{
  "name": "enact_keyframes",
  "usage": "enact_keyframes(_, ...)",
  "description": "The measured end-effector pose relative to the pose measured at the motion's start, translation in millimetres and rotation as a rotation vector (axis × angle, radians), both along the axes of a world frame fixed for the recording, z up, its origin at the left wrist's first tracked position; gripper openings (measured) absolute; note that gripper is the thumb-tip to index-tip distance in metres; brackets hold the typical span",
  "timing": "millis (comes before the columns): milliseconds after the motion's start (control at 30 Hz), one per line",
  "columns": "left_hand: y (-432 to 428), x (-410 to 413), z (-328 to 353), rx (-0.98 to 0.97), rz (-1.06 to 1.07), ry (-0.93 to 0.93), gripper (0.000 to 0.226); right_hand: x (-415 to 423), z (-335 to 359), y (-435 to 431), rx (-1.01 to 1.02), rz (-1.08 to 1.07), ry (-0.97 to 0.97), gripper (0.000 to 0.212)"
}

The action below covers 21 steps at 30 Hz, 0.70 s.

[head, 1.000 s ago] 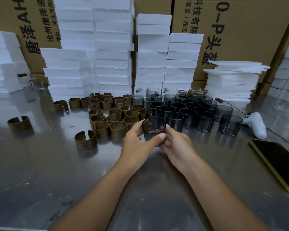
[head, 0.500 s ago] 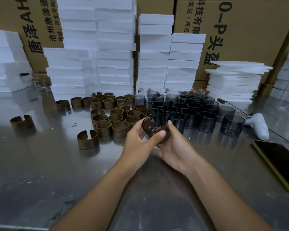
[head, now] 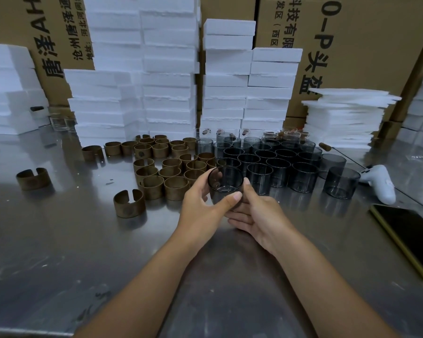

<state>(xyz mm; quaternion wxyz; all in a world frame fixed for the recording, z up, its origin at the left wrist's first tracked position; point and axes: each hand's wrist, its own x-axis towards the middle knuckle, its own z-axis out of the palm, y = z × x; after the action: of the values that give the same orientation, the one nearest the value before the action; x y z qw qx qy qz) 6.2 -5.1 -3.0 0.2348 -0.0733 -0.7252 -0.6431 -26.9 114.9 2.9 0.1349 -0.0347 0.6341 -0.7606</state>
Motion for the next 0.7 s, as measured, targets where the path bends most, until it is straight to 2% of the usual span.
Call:
enact_keyframes(200, 2.2, -0.2, 0.6, -0.041, 0.004, 0.004, 0.047, -2.9, 0.4, 1.8, -0.085, -0.116, 0.004, 0.033)
enact_keyframes(433, 2.6, -2.2, -2.7, -0.036, -0.009, 0.016, 0.053, -0.3, 3.8, 1.6, -0.174, -0.115, -0.022, 0.03)
enact_keyframes(700, 2.7, -1.9, -0.9, 0.039, -0.084, 0.009, 0.039, 2.2, 7.9, -2.0, -0.218, -0.072, -0.053, 0.035)
